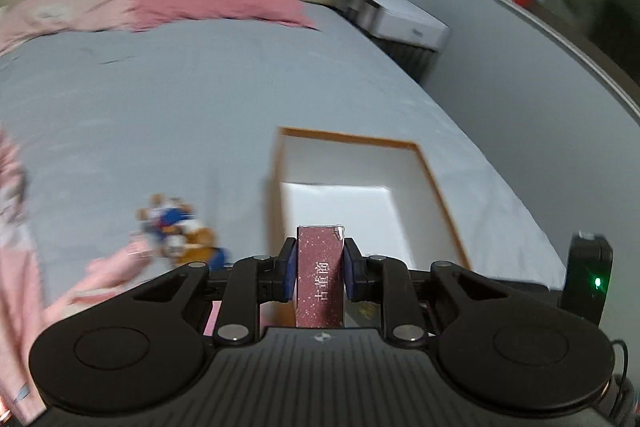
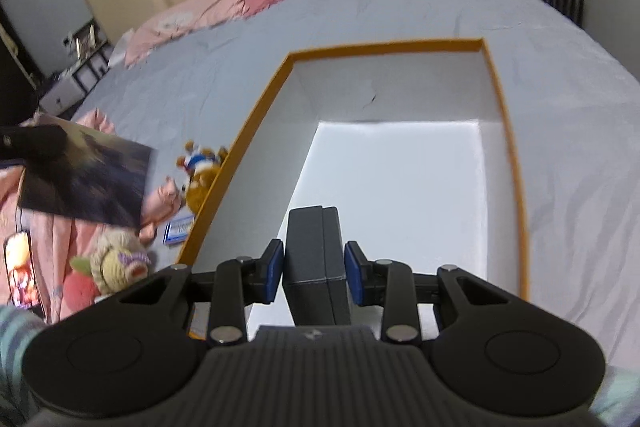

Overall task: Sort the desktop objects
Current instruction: 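Lift the pink box with the left gripper while the right holds the grey box above the orange box, then lower the pink box into the orange box with the left gripper and open it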

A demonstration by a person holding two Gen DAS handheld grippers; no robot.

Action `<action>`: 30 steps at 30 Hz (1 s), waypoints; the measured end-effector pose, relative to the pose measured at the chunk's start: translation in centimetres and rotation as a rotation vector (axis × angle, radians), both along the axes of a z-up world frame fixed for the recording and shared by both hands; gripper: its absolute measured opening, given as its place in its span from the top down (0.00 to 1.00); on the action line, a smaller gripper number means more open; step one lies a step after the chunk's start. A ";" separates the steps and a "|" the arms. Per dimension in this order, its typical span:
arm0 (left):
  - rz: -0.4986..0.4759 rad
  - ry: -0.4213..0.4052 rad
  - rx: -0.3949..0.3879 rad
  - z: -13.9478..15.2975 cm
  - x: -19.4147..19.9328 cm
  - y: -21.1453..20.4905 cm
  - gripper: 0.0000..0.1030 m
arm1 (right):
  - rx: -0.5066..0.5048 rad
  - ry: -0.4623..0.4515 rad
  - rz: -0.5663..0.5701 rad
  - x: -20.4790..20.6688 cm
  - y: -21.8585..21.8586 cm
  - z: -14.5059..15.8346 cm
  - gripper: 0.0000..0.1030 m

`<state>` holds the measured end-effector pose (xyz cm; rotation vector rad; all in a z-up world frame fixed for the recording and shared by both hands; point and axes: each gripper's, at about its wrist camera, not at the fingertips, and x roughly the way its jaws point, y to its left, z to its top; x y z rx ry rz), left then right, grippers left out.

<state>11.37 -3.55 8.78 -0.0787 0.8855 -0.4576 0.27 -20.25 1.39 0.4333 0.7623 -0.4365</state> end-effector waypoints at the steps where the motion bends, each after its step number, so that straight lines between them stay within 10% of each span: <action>1: -0.025 0.006 0.023 -0.4 0.2 -1.4 0.75 | -0.005 -0.004 -0.011 -0.3 -0.2 0.2 0.66; 17: -0.125 0.222 0.321 -9.3 3.1 -8.1 0.75 | 0.025 0.035 -0.018 -1.1 -1.0 -2.5 0.66; 30: -0.122 0.277 0.350 -11.2 3.0 -7.5 0.75 | 0.118 0.058 0.014 -0.2 -0.6 -4.2 0.67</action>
